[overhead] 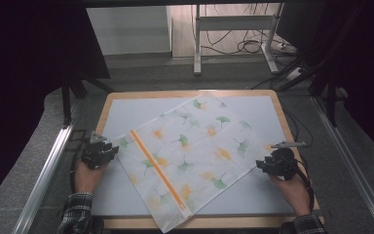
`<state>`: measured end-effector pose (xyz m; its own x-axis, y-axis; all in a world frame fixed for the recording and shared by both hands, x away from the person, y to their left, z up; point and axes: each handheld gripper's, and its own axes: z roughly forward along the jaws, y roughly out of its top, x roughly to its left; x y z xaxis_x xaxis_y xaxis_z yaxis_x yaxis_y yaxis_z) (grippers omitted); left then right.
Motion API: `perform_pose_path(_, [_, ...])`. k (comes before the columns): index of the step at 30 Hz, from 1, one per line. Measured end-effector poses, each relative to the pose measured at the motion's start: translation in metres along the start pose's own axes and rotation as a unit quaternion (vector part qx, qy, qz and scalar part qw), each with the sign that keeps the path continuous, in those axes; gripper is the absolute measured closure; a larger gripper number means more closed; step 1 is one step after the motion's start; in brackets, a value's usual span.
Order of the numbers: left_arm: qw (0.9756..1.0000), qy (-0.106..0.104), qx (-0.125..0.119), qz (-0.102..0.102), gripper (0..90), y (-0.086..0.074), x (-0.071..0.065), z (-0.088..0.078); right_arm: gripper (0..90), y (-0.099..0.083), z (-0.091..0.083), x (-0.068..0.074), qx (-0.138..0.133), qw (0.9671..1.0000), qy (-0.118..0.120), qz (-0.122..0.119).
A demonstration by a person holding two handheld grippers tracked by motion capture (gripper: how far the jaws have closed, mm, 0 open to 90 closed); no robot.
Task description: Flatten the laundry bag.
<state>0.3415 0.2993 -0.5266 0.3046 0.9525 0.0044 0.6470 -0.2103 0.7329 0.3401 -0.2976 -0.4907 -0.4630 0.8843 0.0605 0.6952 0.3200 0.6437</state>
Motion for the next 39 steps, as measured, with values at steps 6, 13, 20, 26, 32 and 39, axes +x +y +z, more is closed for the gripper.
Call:
perform_pose_path(6, [0.9997,0.026,-0.002,0.003,53.7,0.01,0.01,0.017,51.2,-0.003,0.0,0.002,0.003,1.0,0.004,0.006])
perform_pose_path(13, [0.999,0.008,0.044,0.001,65.5,0.01,0.012,0.036,47.1,-0.008,-0.003,0.008,0.007,0.9999,0.005,0.01])
perform_pose_path(20, [0.9985,-0.014,0.053,-0.01,87.2,0.007,0.015,0.029,47.0,-0.009,-0.001,0.016,0.014,0.9999,0.003,0.01])
perform_pose_path(26, [0.9972,-0.023,0.071,0.011,87.7,-0.001,0.006,0.014,43.8,-0.01,0.007,0.027,0.021,0.9996,0.007,0.017])
perform_pose_path(32, [0.9949,-0.025,0.088,0.041,87.5,-0.01,-0.015,-0.001,39.8,-0.008,0.018,0.038,0.035,0.9992,-0.001,0.019])
perform_pose_path(39, [0.9935,-0.035,0.095,0.052,87.0,-0.022,-0.023,-0.016,45.0,-0.005,0.028,0.057,0.037,0.9978,-0.052,-0.017])
